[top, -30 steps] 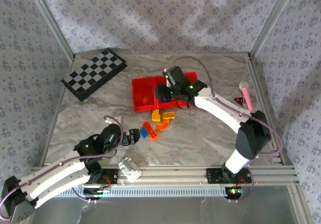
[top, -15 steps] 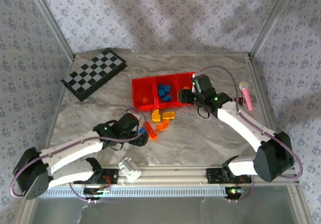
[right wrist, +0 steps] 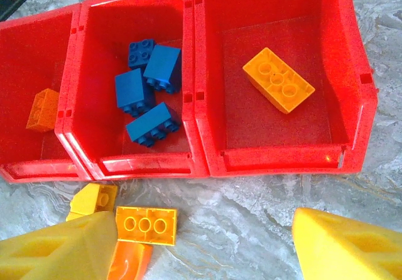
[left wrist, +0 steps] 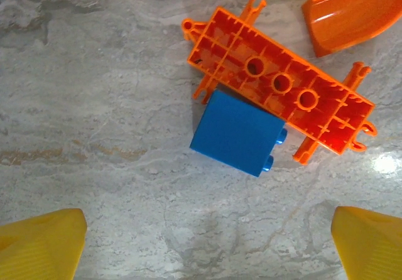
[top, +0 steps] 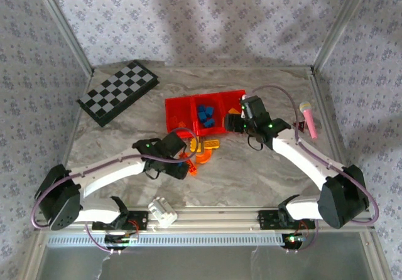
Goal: Sort the legos into containers by color
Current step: Pick up the lego from the middle-left of the table.
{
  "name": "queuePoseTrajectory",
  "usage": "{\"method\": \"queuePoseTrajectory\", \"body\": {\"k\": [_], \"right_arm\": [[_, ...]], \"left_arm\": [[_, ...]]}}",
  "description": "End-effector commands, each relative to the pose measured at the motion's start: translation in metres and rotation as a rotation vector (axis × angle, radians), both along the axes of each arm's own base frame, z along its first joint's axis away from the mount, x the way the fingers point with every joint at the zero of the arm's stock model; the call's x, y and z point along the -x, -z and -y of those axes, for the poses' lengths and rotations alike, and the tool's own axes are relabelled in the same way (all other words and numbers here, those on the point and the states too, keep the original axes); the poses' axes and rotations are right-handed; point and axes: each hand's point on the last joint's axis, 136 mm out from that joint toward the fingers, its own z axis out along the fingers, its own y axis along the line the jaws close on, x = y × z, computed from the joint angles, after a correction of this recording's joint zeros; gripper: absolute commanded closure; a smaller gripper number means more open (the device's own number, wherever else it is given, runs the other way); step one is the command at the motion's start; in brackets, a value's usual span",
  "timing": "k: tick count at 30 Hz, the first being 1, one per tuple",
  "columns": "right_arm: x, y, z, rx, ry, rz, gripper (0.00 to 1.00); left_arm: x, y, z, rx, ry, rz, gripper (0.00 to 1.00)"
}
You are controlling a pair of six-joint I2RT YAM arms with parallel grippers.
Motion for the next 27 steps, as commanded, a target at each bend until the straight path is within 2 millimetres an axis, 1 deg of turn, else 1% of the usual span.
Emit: {"method": "queuePoseTrajectory", "body": {"k": [1, 6, 9, 11, 14, 20, 24, 27], "right_arm": [[0.005, -0.007, 0.005, -0.019, 0.014, 0.015, 0.24], [0.012, -0.005, 0.010, -0.019, 0.016, 0.008, 0.24], [0.015, -0.003, 0.014, -0.021, 0.022, 0.003, 0.25], [0.017, -0.002, 0.015, -0.023, 0.026, 0.004, 0.24], [0.019, -0.001, 0.017, -0.021, 0.028, 0.001, 0.25], [0.021, 0.003, 0.020, -0.021, 0.031, -0.007, 0.24], [0.022, 0.004, 0.021, -0.019, 0.032, -0.013, 0.24], [0.022, 0.006, 0.021, -0.020, 0.035, -0.015, 0.24]], "left_arm": [[0.000, -0.006, 0.004, -0.037, 0.069, -0.028, 0.01], [-0.004, -0.001, 0.006, -0.084, 0.106, -0.048, 0.06], [-0.007, 0.004, 0.006, -0.091, 0.119, -0.069, 0.14], [-0.010, 0.008, 0.005, -0.095, 0.121, -0.080, 0.17], [-0.017, 0.009, 0.005, -0.091, 0.117, -0.081, 0.18], [-0.020, 0.009, 0.020, -0.044, 0.164, -0.077, 0.19], [-0.018, 0.015, 0.029, -0.042, 0.200, -0.097, 0.24], [-0.018, 0.023, 0.028, -0.070, 0.203, -0.113, 0.26]]}}
